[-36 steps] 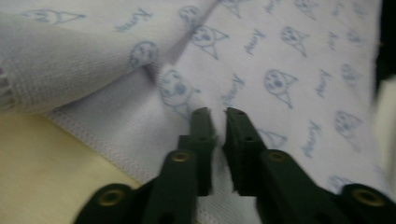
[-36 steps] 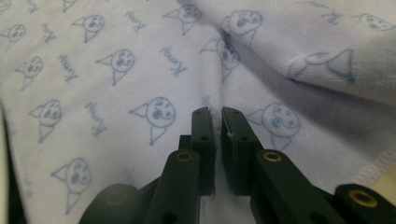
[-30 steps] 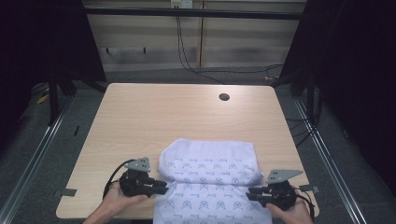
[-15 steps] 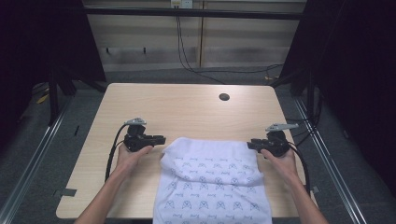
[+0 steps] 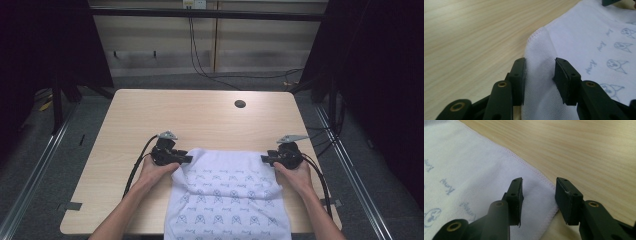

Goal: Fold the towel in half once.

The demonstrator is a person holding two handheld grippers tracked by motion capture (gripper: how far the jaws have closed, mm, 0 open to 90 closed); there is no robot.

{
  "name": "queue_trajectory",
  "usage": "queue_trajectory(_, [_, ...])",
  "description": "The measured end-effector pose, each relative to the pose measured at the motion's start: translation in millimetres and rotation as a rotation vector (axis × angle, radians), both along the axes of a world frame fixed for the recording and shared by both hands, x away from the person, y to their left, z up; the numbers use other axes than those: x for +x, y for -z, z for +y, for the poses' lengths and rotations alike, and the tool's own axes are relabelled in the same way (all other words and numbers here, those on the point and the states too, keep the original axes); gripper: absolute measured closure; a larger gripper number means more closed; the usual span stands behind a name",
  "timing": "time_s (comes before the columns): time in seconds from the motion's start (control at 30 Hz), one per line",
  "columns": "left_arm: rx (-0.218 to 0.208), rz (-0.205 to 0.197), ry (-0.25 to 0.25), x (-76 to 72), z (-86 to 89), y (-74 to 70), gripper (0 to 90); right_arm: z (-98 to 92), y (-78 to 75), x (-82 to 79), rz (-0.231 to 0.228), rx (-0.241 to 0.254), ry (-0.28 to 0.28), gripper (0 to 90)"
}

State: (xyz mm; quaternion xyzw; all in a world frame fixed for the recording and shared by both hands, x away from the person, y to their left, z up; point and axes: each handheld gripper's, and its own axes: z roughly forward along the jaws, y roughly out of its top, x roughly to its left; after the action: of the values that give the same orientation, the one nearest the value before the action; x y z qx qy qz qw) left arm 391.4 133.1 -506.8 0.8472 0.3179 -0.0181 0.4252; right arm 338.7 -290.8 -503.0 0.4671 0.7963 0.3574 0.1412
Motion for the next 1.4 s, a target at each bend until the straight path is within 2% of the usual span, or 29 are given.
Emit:
queue_trajectory(0.1, [-0.004, -0.003, 0.019, -2.7, -3.6, 0.7, 61.5, 3.9, 1.0, -4.0, -0.010, 0.002, 0.000, 62.1])
queue_trajectory(0.2, [0.004, -0.007, 0.042, -5.8, -8.0, 0.2, 76.2, 6.6, 0.3, -7.4, 0.002, 0.003, -0.020, 74.6])
queue_trajectory(0.27, [-0.019, -0.011, 0.028, -4.9, -6.7, -2.3, 84.5, 6.3, 0.9, -8.1, 0.004, 0.015, -0.027, 82.3])
queue_trajectory(0.33, [-0.059, -0.024, -0.006, -3.5, -1.7, -7.4, 85.8, 5.9, 0.3, -8.4, 0.024, 0.036, -0.027, 85.4])
queue_trajectory(0.37, [-0.081, -0.027, -0.020, -2.4, 2.7, -10.5, 86.1, 5.2, -0.3, -8.0, 0.017, 0.037, -0.033, 85.8])
queue_trajectory(0.43, [-0.104, -0.050, -0.034, -3.5, 11.4, -19.5, 86.3, 0.5, -6.1, -8.8, 0.008, 0.087, -0.021, 86.2])
queue_trajectory(0.5, [-0.141, -0.071, -0.041, -6.9, 19.1, -31.7, 86.3, -5.5, -18.9, -10.5, -0.031, 0.121, -0.009, 86.3])
queue_trajectory(0.6, [-0.196, -0.131, -0.031, -15.5, 26.8, -54.1, 86.3, -16.2, -48.5, -16.8, -0.117, 0.188, -0.001, 86.5])
queue_trajectory(0.73, [-0.233, -0.220, -0.011, -26.0, 29.7, -85.7, 86.3, -18.1, -87.0, -26.5, -0.219, 0.225, -0.013, 86.6])
queue_trajectory(0.77, [-0.256, -0.232, -0.020, -25.3, 32.0, -93.5, 86.3, -18.4, -95.7, -27.6, -0.241, 0.239, -0.013, 86.6])
queue_trajectory(0.8, [-0.268, -0.239, -0.025, -24.2, 32.9, -101.1, 86.3, -18.7, -103.8, -27.7, -0.261, 0.252, -0.016, 86.6])
queue_trajectory(0.87, [-0.233, -0.290, -0.021, -21.1, 31.4, -117.0, 86.3, -19.3, -119.7, -24.5, -0.294, 0.268, -0.012, 86.6])
queue_trajectory(0.93, [-0.235, -0.329, -0.028, -14.1, 29.2, -132.6, 86.3, -19.5, -134.4, -16.6, -0.324, 0.282, -0.013, 86.6])
queue_trajectory(1.0, [-0.233, -0.355, -0.051, -2.4, 27.1, -147.3, 86.3, -22.1, -146.4, -3.1, -0.352, 0.313, 0.000, 86.6])
queue_trajectory(1.07, [-0.241, -0.367, -0.080, 12.7, 24.8, -158.0, 86.3, -21.8, -156.1, 11.6, -0.365, 0.312, 0.016, 86.6])
queue_trajectory(1.13, [-0.228, -0.356, -0.112, 30.0, 20.4, -161.3, 84.9, -19.8, -162.3, 27.9, -0.363, 0.300, 0.024, 86.4])
queue_trajectory(1.17, [-0.215, -0.349, -0.141, 37.9, 18.2, -159.6, 81.4, -19.4, -163.1, 36.5, -0.358, 0.284, 0.037, 85.8])
queue_trajectory(1.2, [-0.196, -0.348, -0.178, 45.4, 17.1, -156.2, 76.9, -18.7, -162.0, 44.9, -0.349, 0.255, 0.058, 84.2])
queue_trajectory(1.23, [-0.199, -0.332, -0.217, 53.4, 18.3, -149.9, 72.7, -18.4, -159.2, 52.1, -0.335, 0.223, 0.087, 80.6])
queue_trajectory(1.3, [-0.202, -0.295, -0.254, 60.5, 22.0, -139.6, 69.3, -20.5, -150.0, 62.8, -0.310, 0.187, 0.138, 70.9])
queue_trajectory(1.4, [-0.210, -0.261, -0.260, 60.4, 28.8, -122.1, 68.0, -25.8, -135.2, 65.7, -0.271, 0.189, 0.166, 65.4])
